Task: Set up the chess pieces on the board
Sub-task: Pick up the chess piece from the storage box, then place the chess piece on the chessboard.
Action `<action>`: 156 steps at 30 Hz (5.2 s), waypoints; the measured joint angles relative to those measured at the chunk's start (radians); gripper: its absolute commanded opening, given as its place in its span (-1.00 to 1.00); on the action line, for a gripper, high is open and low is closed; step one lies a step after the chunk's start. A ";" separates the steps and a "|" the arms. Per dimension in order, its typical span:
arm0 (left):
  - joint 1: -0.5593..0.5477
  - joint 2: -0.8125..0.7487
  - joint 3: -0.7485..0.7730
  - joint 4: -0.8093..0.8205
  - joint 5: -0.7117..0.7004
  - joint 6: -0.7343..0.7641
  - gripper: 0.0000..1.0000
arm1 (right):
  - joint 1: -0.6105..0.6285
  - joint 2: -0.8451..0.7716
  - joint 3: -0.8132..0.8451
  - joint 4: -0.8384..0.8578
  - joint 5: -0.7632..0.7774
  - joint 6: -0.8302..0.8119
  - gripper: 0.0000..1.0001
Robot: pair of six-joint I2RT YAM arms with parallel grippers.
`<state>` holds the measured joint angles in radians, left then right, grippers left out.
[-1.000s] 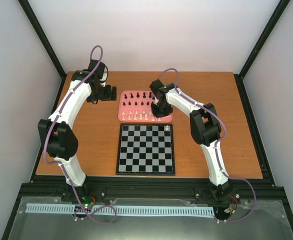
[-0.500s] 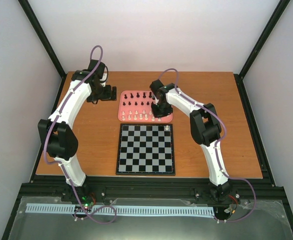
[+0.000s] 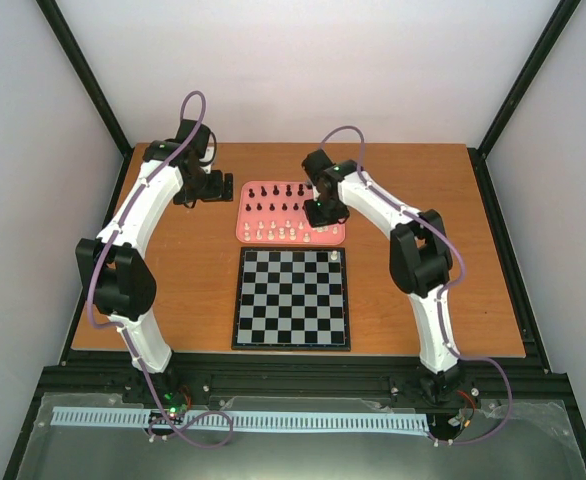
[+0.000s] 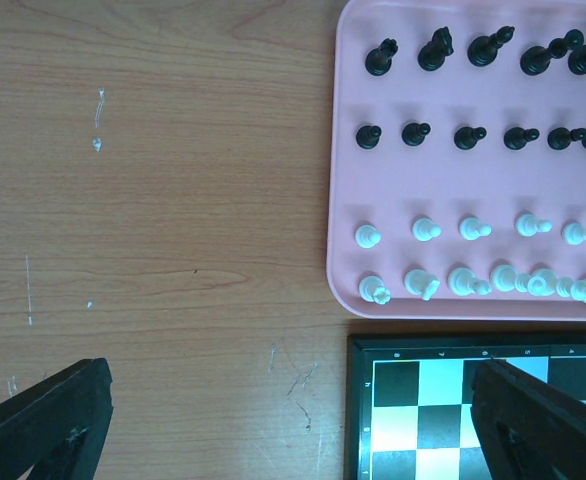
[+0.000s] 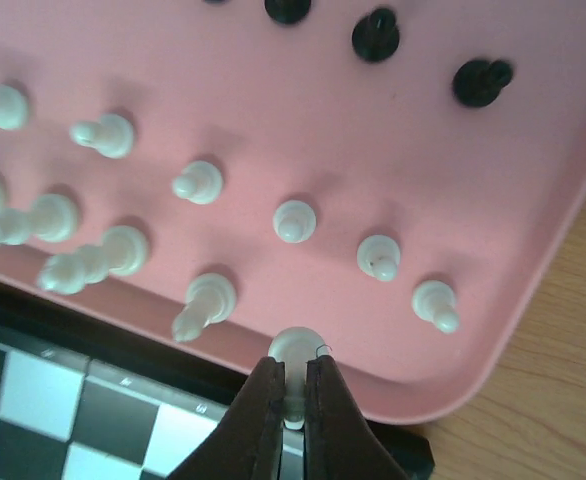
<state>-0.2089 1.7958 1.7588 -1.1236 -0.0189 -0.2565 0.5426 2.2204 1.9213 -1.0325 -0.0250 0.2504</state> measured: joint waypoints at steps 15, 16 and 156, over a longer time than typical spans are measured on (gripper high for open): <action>0.000 -0.002 -0.025 0.001 0.002 0.000 0.99 | 0.012 -0.306 -0.255 -0.037 0.011 0.005 -0.94; 0.000 -0.002 -0.026 0.001 0.002 0.000 0.99 | 0.016 -0.319 -0.284 -0.039 0.010 0.006 -0.94; 0.000 -0.002 -0.044 0.002 -0.004 0.000 1.00 | 0.051 -0.249 -0.455 0.042 -0.040 -0.006 -0.75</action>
<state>-0.2085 1.7939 1.7149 -1.1213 -0.0227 -0.2565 0.5938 1.9709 1.4666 -0.9909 -0.0654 0.2440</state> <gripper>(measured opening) 0.998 0.127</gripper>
